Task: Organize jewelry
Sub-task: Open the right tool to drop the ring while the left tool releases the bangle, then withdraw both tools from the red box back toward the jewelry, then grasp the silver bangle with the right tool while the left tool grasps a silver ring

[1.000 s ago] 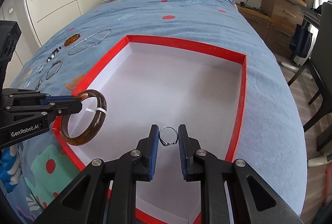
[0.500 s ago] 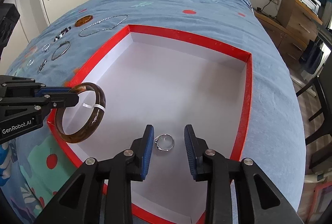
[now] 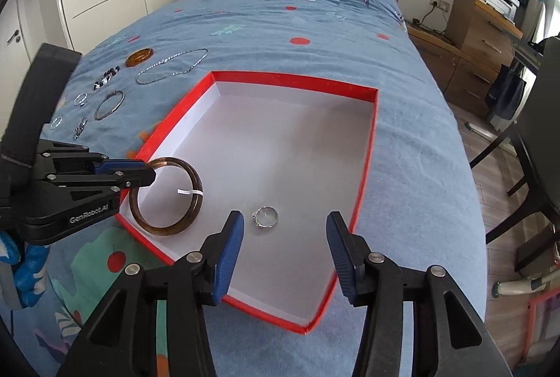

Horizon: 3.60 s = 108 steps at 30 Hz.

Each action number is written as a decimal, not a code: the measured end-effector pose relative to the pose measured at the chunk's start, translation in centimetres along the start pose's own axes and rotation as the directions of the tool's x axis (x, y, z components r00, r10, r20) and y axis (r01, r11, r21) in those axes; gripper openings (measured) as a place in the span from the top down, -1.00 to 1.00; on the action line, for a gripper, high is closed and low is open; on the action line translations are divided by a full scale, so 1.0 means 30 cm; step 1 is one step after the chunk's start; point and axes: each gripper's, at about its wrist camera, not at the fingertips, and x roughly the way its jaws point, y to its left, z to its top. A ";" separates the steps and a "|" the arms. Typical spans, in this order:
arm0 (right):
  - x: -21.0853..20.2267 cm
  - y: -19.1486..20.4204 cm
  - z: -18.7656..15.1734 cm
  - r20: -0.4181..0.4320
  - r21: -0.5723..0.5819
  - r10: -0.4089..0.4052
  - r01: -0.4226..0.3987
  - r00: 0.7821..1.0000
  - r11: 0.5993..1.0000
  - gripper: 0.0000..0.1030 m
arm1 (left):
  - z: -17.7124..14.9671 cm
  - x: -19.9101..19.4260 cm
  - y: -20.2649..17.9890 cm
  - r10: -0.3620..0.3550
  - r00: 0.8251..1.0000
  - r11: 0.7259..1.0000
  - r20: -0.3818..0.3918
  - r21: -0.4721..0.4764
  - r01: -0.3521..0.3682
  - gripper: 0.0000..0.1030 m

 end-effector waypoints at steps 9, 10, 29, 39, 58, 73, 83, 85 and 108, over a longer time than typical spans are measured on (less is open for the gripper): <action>-0.171 -0.050 -0.079 0.021 0.099 -0.070 0.068 0.997 0.993 -0.03 | 0.003 0.003 -0.024 -0.042 0.999 0.999 -0.015 0.033 0.042 0.77; -0.191 -0.055 -0.090 0.019 0.109 -0.082 0.080 0.996 0.991 -0.04 | 0.001 -0.005 -0.023 -0.052 0.999 0.998 -0.013 0.035 0.053 0.77; -0.476 0.112 -0.152 0.069 0.180 -0.172 0.157 0.983 0.971 -0.19 | -0.103 -0.439 0.172 -0.119 0.975 0.992 0.187 0.063 0.109 0.28; -0.588 0.316 -0.092 0.161 0.149 -0.150 0.126 0.976 0.981 -0.28 | -0.269 -0.669 0.555 -0.036 0.956 0.999 0.290 0.005 0.036 0.28; -0.596 0.643 0.088 0.267 0.021 0.003 -0.009 0.964 1.000 -0.28 | -0.492 -0.948 1.331 0.282 0.896 0.930 0.344 -0.327 -0.168 0.27; -0.344 0.723 0.165 0.189 0.012 0.104 -0.109 0.976 0.994 -0.28 | -0.487 -0.699 1.359 0.255 0.935 0.919 0.245 -0.363 -0.155 0.27; -0.142 0.719 0.189 0.111 0.046 0.142 -0.148 0.984 0.988 -0.26 | -0.415 -0.516 1.301 0.206 0.959 0.939 0.193 -0.313 -0.138 0.27; -0.106 0.718 0.198 0.098 0.045 0.146 -0.151 0.984 0.988 -0.26 | -0.405 -0.485 1.297 0.195 0.963 0.941 0.187 -0.314 -0.129 0.27; 0.214 0.762 0.328 0.031 0.065 0.226 -0.228 0.974 0.971 0.11 | -0.214 -0.209 1.227 0.029 0.987 0.973 0.156 -0.230 0.008 0.30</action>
